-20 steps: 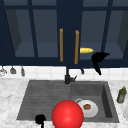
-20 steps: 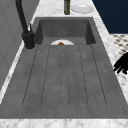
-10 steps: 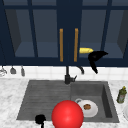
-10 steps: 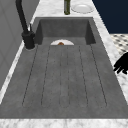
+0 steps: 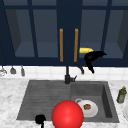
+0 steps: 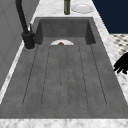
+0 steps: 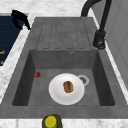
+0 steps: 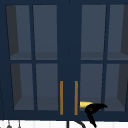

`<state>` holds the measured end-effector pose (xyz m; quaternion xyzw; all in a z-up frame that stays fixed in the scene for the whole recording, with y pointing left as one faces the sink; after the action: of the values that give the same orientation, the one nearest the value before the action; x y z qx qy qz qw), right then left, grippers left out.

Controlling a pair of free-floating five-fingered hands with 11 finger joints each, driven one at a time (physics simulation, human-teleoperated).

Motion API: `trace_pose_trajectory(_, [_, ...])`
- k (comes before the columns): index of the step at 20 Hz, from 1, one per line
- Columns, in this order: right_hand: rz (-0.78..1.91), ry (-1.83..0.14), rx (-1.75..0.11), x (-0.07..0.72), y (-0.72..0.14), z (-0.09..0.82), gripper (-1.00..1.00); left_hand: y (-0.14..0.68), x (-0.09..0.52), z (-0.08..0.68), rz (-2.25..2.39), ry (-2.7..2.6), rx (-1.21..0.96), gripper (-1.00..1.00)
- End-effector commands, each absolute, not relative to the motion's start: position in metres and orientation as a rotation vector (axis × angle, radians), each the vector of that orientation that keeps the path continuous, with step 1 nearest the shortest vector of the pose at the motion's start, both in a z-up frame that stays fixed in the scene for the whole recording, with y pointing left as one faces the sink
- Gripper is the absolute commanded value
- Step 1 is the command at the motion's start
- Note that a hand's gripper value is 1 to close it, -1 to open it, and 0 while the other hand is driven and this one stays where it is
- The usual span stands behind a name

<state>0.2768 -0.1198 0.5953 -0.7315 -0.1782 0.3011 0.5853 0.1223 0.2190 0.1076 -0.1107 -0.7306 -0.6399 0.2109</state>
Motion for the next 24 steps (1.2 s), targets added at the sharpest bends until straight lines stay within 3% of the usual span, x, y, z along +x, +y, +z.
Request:
trace_pose_trajectory(1, [0.661,-0.435,-1.753,0.261,-0.108,0.59,-1.0,0.219,0.122,0.108,-1.778,-2.03,-0.308,0.0])
trace_pose_trajectory(24, [0.714,-0.64,-1.736,0.126,-0.135,0.46,-1.0,0.219,0.122,0.108,-1.778,-2.03,-0.308,0.0])
